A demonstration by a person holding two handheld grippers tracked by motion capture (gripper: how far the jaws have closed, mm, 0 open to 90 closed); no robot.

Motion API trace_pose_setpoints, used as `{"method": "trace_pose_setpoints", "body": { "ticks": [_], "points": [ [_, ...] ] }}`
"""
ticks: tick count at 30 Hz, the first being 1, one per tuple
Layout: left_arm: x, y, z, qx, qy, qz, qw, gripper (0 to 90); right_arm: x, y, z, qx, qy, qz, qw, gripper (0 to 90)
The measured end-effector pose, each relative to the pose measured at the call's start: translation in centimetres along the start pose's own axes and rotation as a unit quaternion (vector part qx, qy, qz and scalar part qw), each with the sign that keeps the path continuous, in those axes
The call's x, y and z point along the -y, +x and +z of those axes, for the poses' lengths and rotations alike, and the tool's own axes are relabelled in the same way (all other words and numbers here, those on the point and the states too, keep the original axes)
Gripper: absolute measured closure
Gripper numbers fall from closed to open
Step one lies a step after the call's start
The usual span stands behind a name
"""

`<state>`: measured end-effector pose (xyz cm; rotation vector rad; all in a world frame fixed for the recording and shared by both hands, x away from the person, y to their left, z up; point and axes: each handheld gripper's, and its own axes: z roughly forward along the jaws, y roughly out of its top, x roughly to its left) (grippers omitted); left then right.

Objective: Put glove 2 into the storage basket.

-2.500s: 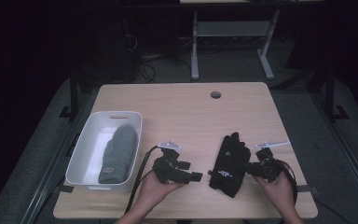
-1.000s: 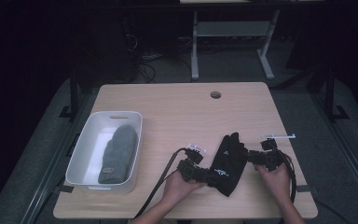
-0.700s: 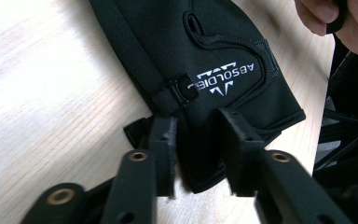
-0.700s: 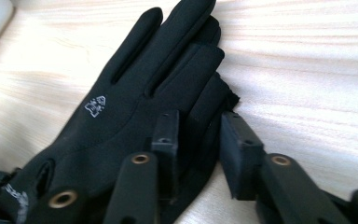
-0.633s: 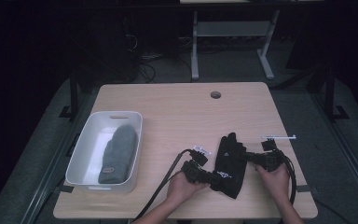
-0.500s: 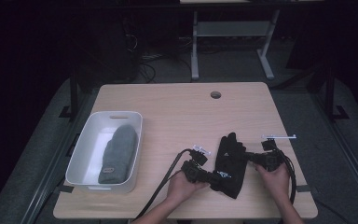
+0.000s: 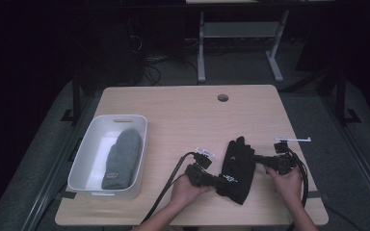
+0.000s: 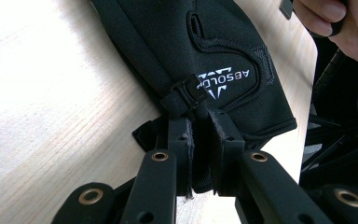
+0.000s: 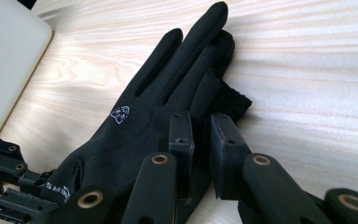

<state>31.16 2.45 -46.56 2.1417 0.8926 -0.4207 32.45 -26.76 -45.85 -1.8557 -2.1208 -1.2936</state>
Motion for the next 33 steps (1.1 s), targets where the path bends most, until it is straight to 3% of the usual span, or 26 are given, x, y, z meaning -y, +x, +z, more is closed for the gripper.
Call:
{"method": "trace_pose_setpoints", "body": {
  "ticks": [19, 33],
  "points": [
    [0.0, -0.1, -1.4, 0.003, -0.01, 0.002, 0.9999, 81.3, -0.8, 1.2, -0.3, -0.02, -0.007, 0.001, 0.9998, 80.2],
    [-0.2, -0.5, -3.6, -0.003, -0.021, 0.011, 0.9997, 81.3, -1.8, 2.6, -0.6, -0.037, -0.011, -0.004, 0.9993, 80.3]
  ]
}}
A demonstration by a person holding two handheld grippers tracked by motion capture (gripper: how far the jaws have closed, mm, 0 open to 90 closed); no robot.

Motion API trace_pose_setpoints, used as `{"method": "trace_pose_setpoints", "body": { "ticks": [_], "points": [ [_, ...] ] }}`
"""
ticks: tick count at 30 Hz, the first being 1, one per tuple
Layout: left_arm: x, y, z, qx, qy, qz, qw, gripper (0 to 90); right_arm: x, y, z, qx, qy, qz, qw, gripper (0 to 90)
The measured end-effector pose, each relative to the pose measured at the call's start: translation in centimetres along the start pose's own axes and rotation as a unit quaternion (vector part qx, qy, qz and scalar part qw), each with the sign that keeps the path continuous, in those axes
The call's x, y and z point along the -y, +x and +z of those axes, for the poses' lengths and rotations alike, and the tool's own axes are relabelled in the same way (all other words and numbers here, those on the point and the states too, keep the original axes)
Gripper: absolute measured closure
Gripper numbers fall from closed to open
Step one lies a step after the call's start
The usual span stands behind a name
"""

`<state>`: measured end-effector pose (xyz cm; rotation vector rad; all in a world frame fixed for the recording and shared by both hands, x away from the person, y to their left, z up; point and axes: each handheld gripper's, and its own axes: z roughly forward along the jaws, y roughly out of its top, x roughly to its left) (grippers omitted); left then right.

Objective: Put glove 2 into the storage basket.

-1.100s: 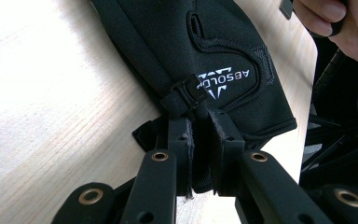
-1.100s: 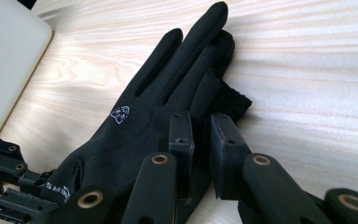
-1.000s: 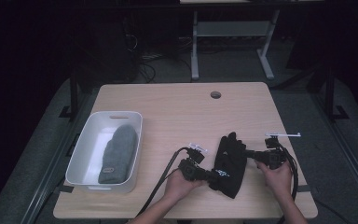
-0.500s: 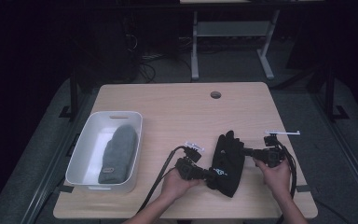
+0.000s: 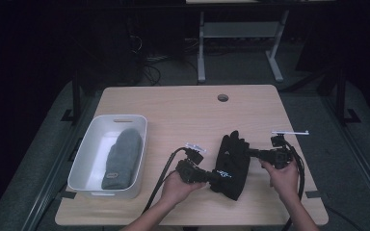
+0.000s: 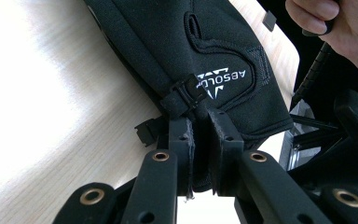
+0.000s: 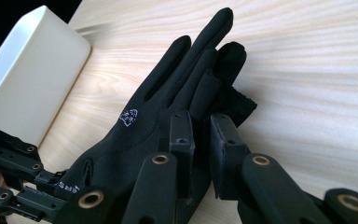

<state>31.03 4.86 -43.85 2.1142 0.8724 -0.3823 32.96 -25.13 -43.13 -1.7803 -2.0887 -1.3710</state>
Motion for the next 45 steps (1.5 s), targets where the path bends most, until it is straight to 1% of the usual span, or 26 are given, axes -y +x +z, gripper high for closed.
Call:
{"method": "trace_pose_setpoints", "body": {
  "ticks": [1, 4, 5, 9, 12, 15, 16, 17, 21, 29, 35, 36, 37, 38, 39, 41, 44, 45],
  "points": [
    [0.0, 0.0, -0.3, 0.0, -0.004, -0.003, 1.0, 81.3, -0.2, 0.3, 0.0, 0.0, -0.001, -0.002, 1.0, 80.3],
    [0.0, -0.1, -0.6, -0.001, -0.007, -0.001, 1.0, 81.3, -0.4, 0.6, 0.0, -0.002, -0.001, -0.008, 1.0, 80.3],
    [0.0, -0.1, -0.9, -0.002, -0.01, -0.001, 1.0, 81.3, -0.6, 0.9, 0.0, -0.003, -0.002, -0.009, 1.0, 80.3],
    [-0.1, -0.1, -1.5, -0.004, -0.011, 0.002, 0.9999, 81.2, -1.0, 1.2, 0.1, -0.008, -0.002, -0.009, 0.9999, 80.4],
    [-0.1, -0.2, -1.8, -0.005, -0.014, 0.001, 0.9999, 81.3, -1.1, 1.4, 0.1, -0.011, -0.003, -0.009, 0.9999, 80.3],
    [-0.2, -0.2, -2.4, -0.005, -0.016, 0.005, 0.9998, 81.2, -1.5, 1.9, 0.1, -0.017, -0.003, -0.007, 0.9998, 80.4],
    [-0.3, -0.2, -2.6, -0.005, -0.016, 0.003, 0.9999, 81.3, -1.6, 2.0, 0.1, -0.019, -0.004, -0.008, 0.9998, 80.4],
    [-0.3, -0.2, -2.7, -0.005, -0.02, 0.005, 0.9998, 81.2, -1.7, 2.1, 0.1, -0.021, -0.006, -0.007, 0.9997, 80.4],
    [-0.4, -0.2, -3.2, -0.006, -0.022, 0.005, 0.9997, 81.3, -1.9, 2.3, 0.2, -0.023, -0.006, -0.008, 0.9997, 80.4],
    [-0.6, -0.2, -4.6, -0.009, -0.029, 0.009, 0.9995, 81.3, -3.0, 3.6, 0.1, -0.034, -0.01, -0.011, 0.9993, 80.4],
    [-0.6, -0.2, -5.5, -0.01, -0.035, 0.008, 0.9993, 81.2, -3.5, 4.2, 0.3, -0.039, -0.009, -0.016, 0.9991, 80.4],
    [-0.6, -0.1, -5.8, -0.011, -0.033, 0.012, 0.9993, 81.3, -3.8, 4.5, 0.4, -0.043, -0.011, -0.017, 0.9989, 80.4],
    [-0.6, -0.1, -6.1, -0.012, -0.036, 0.009, 0.9993, 81.3, -3.9, 4.6, 0.4, -0.044, -0.011, -0.017, 0.9988, 80.4],
    [-0.6, -0.1, -6.1, -0.012, -0.036, 0.009, 0.9993, 81.3, -3.9, 4.6, 0.4, -0.044, -0.011, -0.017, 0.9988, 80.4],
    [-0.7, 0.0, -6.4, -0.012, -0.038, 0.012, 0.9992, 81.3, -4.1, 4.9, 0.5, -0.045, -0.01, -0.016, 0.9988, 80.4],
    [-0.7, -0.1, -6.6, -0.012, -0.04, 0.009, 0.9991, 81.2, -4.2, 5.1, 0.5, -0.047, -0.01, -0.016, 0.9987, 80.4],
    [-0.7, 0.0, -7.1, -0.013, -0.043, 0.011, 0.9989, 81.2, -4.6, 5.5, 0.6, -0.049, -0.011, -0.021, 0.9985, 80.4],
    [-0.7, 0.0, -7.4, -0.013, -0.045, 0.011, 0.9988, 81.2, -4.8, 5.7, 0.7, -0.053, -0.012, -0.02, 0.9983, 80.4]
  ]
}}
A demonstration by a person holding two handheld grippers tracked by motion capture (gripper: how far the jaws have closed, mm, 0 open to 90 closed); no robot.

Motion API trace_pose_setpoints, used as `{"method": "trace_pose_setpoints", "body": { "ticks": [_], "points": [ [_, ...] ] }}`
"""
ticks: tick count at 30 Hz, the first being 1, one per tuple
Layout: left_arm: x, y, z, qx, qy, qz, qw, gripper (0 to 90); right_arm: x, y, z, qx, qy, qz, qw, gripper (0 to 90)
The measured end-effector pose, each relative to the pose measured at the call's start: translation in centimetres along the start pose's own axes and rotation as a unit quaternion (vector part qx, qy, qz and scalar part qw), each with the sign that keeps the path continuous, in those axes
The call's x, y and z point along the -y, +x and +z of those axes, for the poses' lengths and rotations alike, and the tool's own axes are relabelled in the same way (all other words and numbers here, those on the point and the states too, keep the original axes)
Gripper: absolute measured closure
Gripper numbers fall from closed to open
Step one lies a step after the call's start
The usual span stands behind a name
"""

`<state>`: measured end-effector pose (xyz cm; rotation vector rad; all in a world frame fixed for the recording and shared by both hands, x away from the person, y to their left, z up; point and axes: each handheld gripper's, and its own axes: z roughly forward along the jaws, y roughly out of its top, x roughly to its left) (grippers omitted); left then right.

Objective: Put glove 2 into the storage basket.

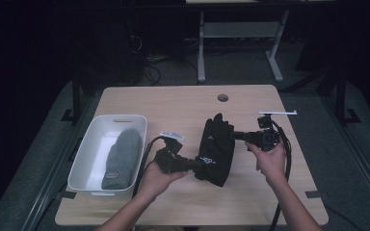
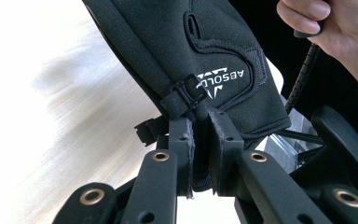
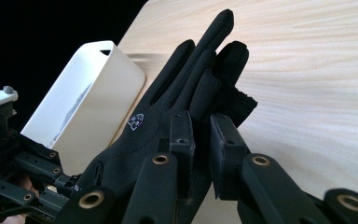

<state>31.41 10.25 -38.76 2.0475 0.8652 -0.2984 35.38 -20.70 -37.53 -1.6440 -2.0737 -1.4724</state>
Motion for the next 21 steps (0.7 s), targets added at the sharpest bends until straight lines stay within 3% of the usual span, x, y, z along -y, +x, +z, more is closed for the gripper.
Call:
{"method": "trace_pose_setpoints", "body": {
  "ticks": [21],
  "points": [
    [-0.1, 0.3, -1.5, -0.004, -0.012, -0.004, 0.9999, 81.3, -1.3, 1.5, 0.8, -0.007, 0.007, -0.009, 0.9999, 80.4]
  ]
}}
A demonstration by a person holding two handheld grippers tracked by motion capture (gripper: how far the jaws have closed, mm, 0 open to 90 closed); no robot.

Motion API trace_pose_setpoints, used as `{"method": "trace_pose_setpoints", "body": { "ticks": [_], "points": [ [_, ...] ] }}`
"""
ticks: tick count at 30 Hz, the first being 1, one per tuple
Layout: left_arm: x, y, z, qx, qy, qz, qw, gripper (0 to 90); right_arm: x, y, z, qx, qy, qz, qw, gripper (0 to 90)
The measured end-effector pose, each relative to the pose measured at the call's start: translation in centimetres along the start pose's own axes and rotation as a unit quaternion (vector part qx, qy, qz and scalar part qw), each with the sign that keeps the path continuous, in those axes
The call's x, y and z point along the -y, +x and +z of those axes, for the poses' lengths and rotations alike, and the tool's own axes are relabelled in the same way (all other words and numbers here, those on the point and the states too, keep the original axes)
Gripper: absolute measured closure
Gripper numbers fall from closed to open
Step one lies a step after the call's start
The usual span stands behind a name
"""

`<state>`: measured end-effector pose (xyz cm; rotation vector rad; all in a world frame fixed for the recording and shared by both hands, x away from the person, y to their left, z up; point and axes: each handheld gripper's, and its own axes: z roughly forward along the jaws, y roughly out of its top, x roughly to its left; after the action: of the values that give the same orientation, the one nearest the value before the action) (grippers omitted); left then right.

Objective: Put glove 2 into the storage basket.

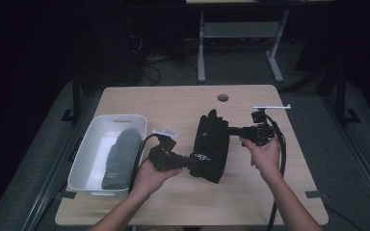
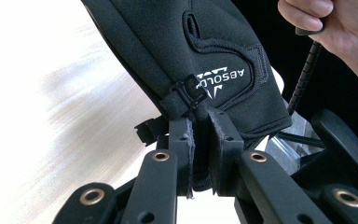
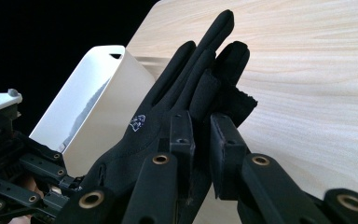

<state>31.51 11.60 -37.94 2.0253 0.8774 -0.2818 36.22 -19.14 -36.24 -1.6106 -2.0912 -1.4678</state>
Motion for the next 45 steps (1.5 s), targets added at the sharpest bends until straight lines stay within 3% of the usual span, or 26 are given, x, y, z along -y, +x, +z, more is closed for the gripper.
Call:
{"method": "trace_pose_setpoints", "body": {
  "ticks": [16, 45],
  "points": [
    [0.1, 0.5, -2.7, -0.009, -0.012, 0.005, 0.9999, 81.3, -1.4, 1.9, 1.3, -0.016, 0.007, -0.01, 0.9998, 80.4],
    [1.0, 1.7, -7.4, -0.032, -0.041, -0.011, 0.9986, 81.3, -3.7, 5.6, 4.6, -0.051, 0.016, -0.027, 0.9982, 80.4]
  ]
}}
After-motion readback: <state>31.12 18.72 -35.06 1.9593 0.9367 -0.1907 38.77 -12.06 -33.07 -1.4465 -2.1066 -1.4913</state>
